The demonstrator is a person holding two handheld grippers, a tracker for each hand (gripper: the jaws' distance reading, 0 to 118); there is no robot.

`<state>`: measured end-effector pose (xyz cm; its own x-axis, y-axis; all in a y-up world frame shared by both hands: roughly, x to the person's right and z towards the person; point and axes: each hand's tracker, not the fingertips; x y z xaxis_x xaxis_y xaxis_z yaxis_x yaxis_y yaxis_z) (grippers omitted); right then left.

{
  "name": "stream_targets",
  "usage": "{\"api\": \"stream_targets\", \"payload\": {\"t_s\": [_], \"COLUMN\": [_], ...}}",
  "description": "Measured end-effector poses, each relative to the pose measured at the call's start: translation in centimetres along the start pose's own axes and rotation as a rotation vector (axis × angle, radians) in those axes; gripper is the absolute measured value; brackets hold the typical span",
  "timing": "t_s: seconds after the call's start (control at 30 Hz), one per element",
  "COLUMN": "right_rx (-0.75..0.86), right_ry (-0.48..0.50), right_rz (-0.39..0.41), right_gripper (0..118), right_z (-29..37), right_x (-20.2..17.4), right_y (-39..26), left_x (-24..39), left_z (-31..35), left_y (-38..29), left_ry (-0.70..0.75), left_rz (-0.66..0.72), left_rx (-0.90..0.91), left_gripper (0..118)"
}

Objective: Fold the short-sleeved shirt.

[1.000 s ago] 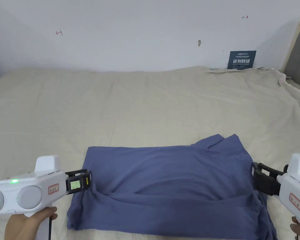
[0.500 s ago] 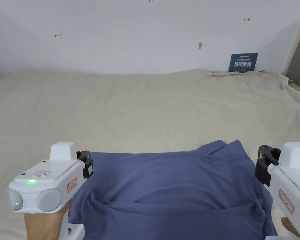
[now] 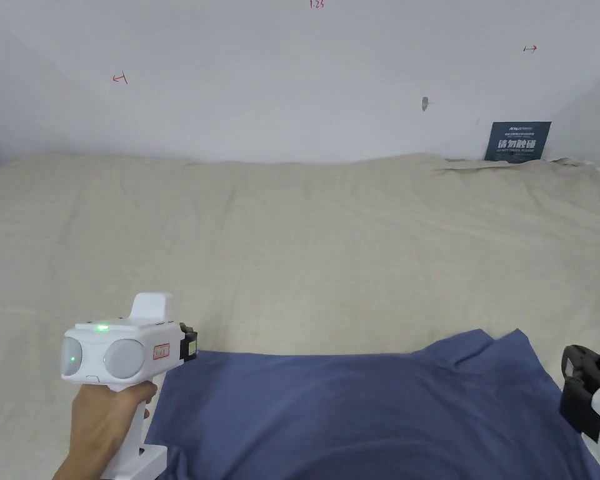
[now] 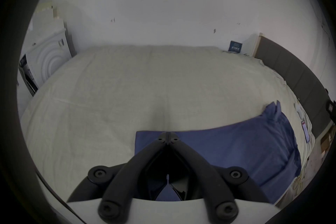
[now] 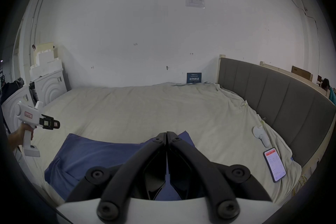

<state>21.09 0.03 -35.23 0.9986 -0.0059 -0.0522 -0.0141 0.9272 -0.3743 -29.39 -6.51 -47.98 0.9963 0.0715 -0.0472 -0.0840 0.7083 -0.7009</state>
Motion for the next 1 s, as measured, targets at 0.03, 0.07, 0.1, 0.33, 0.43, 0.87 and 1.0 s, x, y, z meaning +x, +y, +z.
{"api": "stream_targets", "payload": {"t_s": [0.03, 0.07, 0.1, 0.33, 0.43, 0.87, 1.0], "right_rx": [-0.006, -0.013, -0.018, -0.081, -0.099, -0.184, -0.298], "right_ry": [-0.005, -0.010, -0.014, -0.034, -0.036, -0.039, -0.034], "right_rz": [0.000, -0.002, -0.006, -0.031, -0.042, -0.038, -0.043], "right_gripper": [0, 0, 0, 0, 0, 0, 26], "right_z": [-0.3, -0.9, -1.6, -4.2, -4.7, -10.3, -14.9], "right_x": [-0.4, -0.3, -0.2, -0.3, -0.2, 2.7, 4.7], "right_y": [0.1, 0.0, -0.1, -1.4, -1.7, -0.7, -0.8], "left_x": [-0.6, -1.2, -1.5, -3.5, -3.5, -1.1, -0.3], "left_z": [-1.5, -2.7, -3.9, -10.8, -12.5, -9.4, -6.6], "left_y": [0.5, 0.9, 1.2, 2.1, 1.5, 1.1, 0.8], "left_ry": [0.001, 0.018, 0.020, 0.045, 0.097, 0.026, 0.009], "left_rz": [0.015, 0.017, 0.023, 0.032, 0.016, -0.046, -0.107], "left_rx": [-0.028, -0.030, -0.041, -0.244, -0.304, -0.210, -0.175], "left_gripper": [6, 15, 30, 91, 91, 0, 0]}}
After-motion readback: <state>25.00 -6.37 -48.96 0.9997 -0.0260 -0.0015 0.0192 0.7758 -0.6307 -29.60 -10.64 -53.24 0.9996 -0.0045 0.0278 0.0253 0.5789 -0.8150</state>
